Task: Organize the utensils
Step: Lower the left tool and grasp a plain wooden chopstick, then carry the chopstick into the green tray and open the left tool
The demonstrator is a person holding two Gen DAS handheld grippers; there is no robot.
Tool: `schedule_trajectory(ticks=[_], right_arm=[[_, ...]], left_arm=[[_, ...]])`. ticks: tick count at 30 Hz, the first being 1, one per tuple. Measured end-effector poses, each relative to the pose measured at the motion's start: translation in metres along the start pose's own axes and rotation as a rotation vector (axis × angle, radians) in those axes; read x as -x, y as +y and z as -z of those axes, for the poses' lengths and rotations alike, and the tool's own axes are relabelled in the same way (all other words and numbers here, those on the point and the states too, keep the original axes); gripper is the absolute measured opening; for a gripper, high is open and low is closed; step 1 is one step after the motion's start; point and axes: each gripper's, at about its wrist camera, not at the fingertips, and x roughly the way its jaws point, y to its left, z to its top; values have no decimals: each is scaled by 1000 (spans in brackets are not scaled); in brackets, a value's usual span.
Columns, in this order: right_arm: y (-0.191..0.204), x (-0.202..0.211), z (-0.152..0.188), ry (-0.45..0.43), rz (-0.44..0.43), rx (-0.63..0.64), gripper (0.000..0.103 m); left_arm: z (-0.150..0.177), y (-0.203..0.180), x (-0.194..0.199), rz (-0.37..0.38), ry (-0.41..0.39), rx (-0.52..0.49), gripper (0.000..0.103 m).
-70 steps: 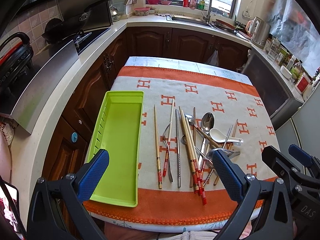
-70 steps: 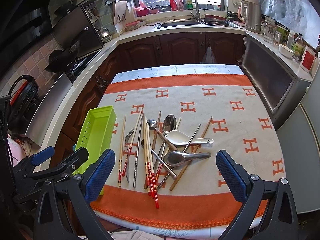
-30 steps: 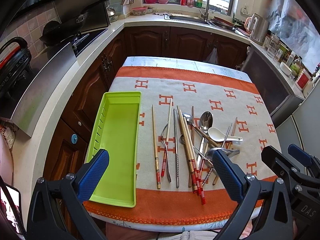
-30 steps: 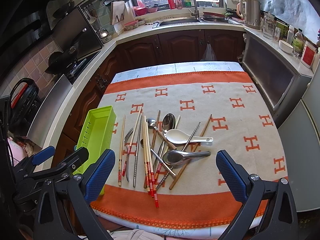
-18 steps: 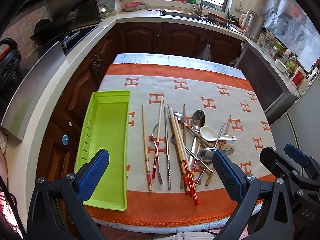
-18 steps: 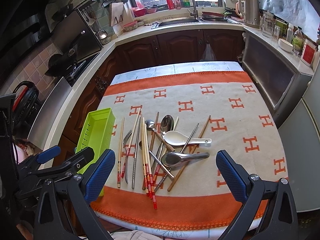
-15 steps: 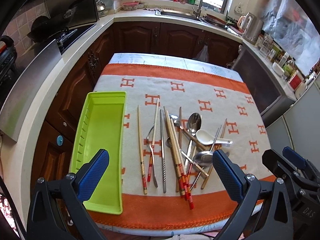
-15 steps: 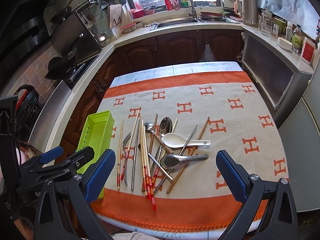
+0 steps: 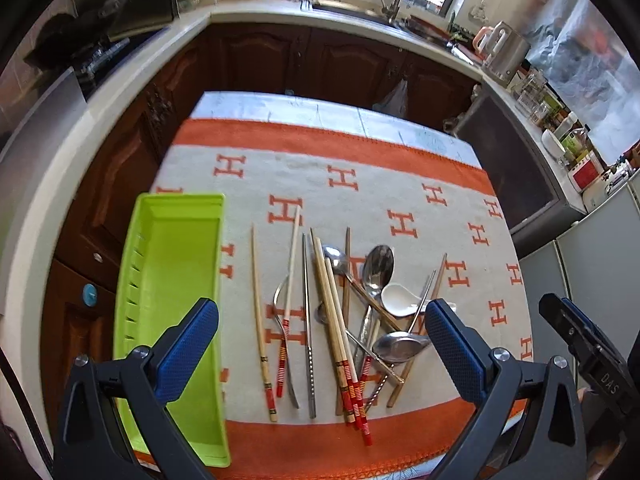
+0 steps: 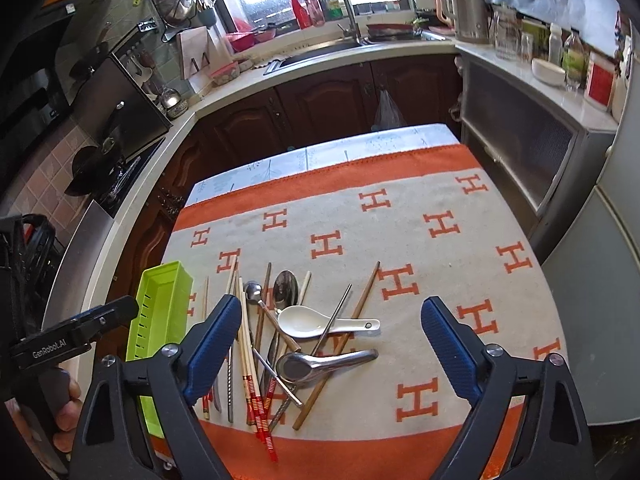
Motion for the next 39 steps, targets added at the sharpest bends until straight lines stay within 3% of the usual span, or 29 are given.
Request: schedule_trajectory(ticks=[3,5,7,12,19,25,39], right_arm=[[-12,-18,0,40,-33,-19,86],[-16,-28,4,68,-48,-22,82],[-19,-39,9,91,-53,-18,81],[-19,-61,30,132,-54,18,80],[-19,-94,64,209,-41,58,76],[-18,-106,78,237,-62,68,76],[-21,-110,82,252,-90,49,76]], left_arm=[[10,-1,-30,22,74,4,97],[19,-1,-50,38,116,9,85],[32,2,-71,92,168,41,66],[56,9,-109,133,247,90,36],[69,-7,-129,114,276,46,14],[72,-14,-137,80,289,13,9],[70,-7,-138,29,277,8,8]])
